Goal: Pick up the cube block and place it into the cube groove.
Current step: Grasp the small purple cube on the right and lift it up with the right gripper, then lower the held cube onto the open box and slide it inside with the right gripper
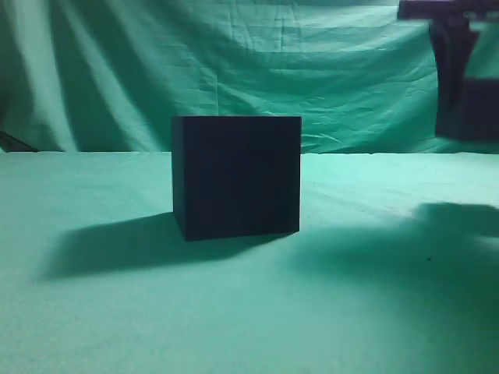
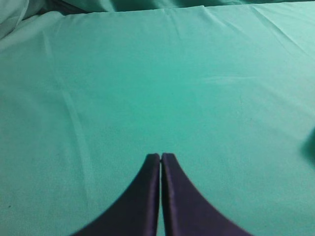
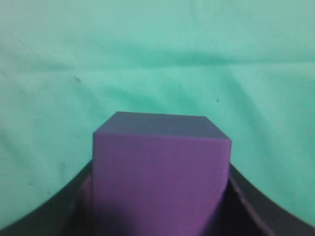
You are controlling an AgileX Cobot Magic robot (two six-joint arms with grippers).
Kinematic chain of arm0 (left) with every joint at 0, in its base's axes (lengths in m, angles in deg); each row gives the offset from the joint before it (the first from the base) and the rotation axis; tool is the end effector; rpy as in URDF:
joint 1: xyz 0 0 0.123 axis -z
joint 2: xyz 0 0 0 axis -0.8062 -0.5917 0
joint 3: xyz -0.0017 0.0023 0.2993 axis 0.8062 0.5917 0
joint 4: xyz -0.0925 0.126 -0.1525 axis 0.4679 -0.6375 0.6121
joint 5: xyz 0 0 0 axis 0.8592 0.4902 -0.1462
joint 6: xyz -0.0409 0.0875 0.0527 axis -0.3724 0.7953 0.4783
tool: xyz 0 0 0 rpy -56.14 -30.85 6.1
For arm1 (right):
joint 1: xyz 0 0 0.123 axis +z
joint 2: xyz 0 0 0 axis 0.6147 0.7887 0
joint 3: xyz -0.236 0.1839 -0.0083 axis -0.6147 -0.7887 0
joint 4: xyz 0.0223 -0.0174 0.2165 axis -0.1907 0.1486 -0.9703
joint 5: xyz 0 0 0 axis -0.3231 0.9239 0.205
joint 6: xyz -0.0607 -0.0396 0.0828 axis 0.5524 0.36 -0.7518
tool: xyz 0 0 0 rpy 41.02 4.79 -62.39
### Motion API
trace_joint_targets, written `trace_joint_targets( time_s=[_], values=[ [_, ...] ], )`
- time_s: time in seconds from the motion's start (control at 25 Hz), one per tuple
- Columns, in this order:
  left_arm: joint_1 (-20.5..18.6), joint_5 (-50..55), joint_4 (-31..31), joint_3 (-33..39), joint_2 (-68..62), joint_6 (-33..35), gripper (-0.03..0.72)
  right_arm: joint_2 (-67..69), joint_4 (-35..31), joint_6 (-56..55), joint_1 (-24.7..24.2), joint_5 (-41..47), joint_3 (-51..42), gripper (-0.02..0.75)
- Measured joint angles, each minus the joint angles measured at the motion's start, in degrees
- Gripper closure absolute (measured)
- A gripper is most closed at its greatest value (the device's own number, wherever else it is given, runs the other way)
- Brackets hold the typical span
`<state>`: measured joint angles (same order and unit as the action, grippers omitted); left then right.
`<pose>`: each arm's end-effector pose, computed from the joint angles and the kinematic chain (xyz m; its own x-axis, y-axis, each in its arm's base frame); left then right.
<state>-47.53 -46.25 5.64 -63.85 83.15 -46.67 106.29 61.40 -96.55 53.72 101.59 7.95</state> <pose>0.0225 0.0010 0.1681 -0.2714 0.0769 -0.9594 0.0910 0.9944 0.0540 0.3013 0.0796 0.2462 -0.9715 0.0008 -0.2370 -0.0032 0.9999 0.0166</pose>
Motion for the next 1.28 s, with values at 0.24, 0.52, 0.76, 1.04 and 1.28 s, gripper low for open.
trace_joint_targets(
  time_s=[0.24,0.52,0.76,1.04,1.28],
  values=[
    [0.0,0.0,0.0,0.0,0.0,0.0,0.688,-3.5,-1.3,5.3,5.0,9.2,9.0,0.312],
    [0.0,0.0,0.0,0.0,0.0,0.0,0.688,-4.0,-3.2,6.0,21.9,14.4,13.8,0.312],
    [0.0,0.0,0.0,0.0,0.0,0.0,0.688,-0.7,-3.7,6.0,30.1,12.3,15.1,0.312],
    [0.0,0.0,0.0,0.0,0.0,0.0,0.688,3.2,-3.8,5.4,31.4,10.3,16.2,0.312],
    [0.0,0.0,0.0,0.0,0.0,0.0,0.688,5.6,-3.8,3.6,31.4,7.2,16.2,0.312]
  ],
)
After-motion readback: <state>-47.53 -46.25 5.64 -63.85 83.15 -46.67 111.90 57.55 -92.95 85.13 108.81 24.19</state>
